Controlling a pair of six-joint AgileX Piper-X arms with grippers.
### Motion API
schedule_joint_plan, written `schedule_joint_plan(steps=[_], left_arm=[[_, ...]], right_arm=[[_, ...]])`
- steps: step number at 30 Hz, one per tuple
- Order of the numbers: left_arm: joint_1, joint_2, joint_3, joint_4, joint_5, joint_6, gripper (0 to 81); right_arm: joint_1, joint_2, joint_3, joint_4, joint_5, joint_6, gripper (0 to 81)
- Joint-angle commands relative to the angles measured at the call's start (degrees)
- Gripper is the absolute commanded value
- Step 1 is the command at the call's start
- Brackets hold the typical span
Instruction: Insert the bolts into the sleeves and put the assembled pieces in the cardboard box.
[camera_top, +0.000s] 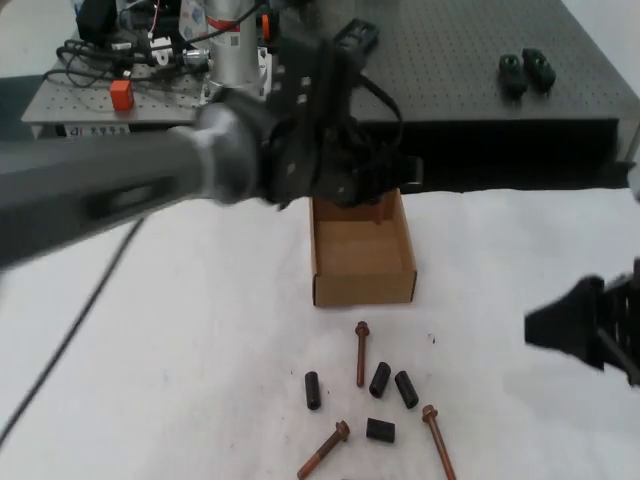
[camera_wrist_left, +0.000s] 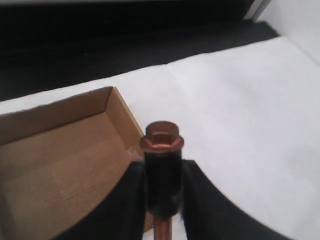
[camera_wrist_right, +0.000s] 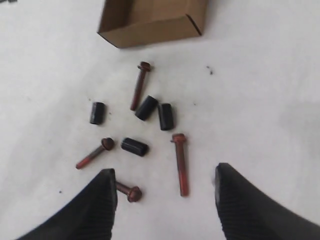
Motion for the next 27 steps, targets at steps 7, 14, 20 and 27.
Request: schedule_joint_plan(steps=[7,14,20,27], left_arm=[[1.4,20.0,-26.7,16.7,5.1,-1.5,0.5],[1.4,24.8,-30.9,17.9,9.2,-6.1,13.6],[1.6,24.8,-30.9,18.0,9.2,-6.3,26.9],[2.7,21.9,-31.2,24.8,10.0,-5.0,26.5]], right_arm=[[-0.1,-0.4,-0.2,6.2,6.1,-1.4,43.0],[-0.1,1.8,-0.2,4.7,11.6,-1.4,43.0],[5.1,11.3,-0.3,-2.2,12.1,-1.9,43.0],[15.9,27.3,-4.8,-6.1,18.9,-2.9,42.9]])
